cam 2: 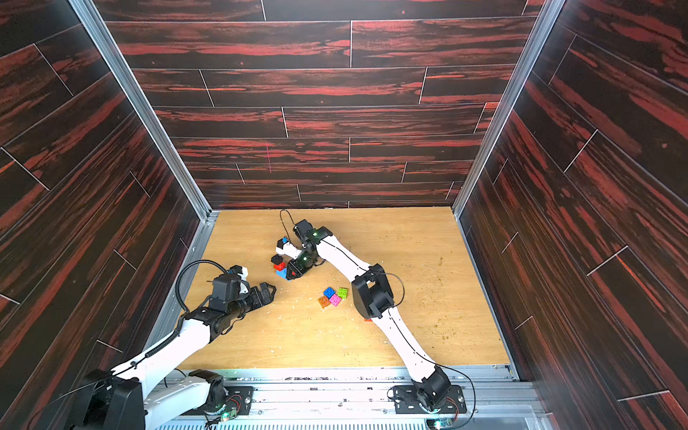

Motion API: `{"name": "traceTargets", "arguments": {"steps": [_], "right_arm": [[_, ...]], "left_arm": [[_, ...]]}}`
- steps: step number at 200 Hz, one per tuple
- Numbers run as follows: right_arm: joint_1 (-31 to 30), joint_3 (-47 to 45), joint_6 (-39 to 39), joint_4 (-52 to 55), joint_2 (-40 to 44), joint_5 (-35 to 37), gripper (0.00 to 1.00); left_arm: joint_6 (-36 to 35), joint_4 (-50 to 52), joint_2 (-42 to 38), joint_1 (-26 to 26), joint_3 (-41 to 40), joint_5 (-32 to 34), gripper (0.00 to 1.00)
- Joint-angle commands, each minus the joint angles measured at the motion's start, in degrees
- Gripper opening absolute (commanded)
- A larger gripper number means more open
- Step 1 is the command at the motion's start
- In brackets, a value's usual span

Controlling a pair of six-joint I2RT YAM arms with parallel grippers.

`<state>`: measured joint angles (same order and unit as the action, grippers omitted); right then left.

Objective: Assemble the letter v with lego
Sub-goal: Adjust the lego brick at the center of the board.

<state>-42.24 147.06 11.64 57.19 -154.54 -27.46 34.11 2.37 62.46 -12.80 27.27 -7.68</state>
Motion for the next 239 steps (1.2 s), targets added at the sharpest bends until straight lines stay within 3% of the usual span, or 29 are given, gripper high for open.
{"name": "traceTargets", "arguments": {"steps": [1,85,125,168,239], "right_arm": [[-1.0,1.6,1.1,3.5,-2.7,-6.5,0.31],[-1.5,1.2,0.7,3.7,-4.6,-4.6,0.37],[-1.2,1.3,-1.4,1.8,-5.4,-5.6,0.49],[0.0,1.2,-2.1,2.4,-6.4,-5.1,0.50],[0.7,0.9,-6.1,-3.9,-3.3,4.7,0.61]], "left_arm": [[0.2,2.2,-2.3,0.3,-1.0,1.3,1.00],[0.0,4.0,-3.5,0.2,-0.7,1.3,1.00],[0.0,4.4,-3.5,0.2,-0.6,1.3,1.00],[-0.2,4.2,-3.3,0.3,-0.7,1.2,1.00],[-1.3,4.8,-1.2,0.3,0.0,1.4,1.00]]}}
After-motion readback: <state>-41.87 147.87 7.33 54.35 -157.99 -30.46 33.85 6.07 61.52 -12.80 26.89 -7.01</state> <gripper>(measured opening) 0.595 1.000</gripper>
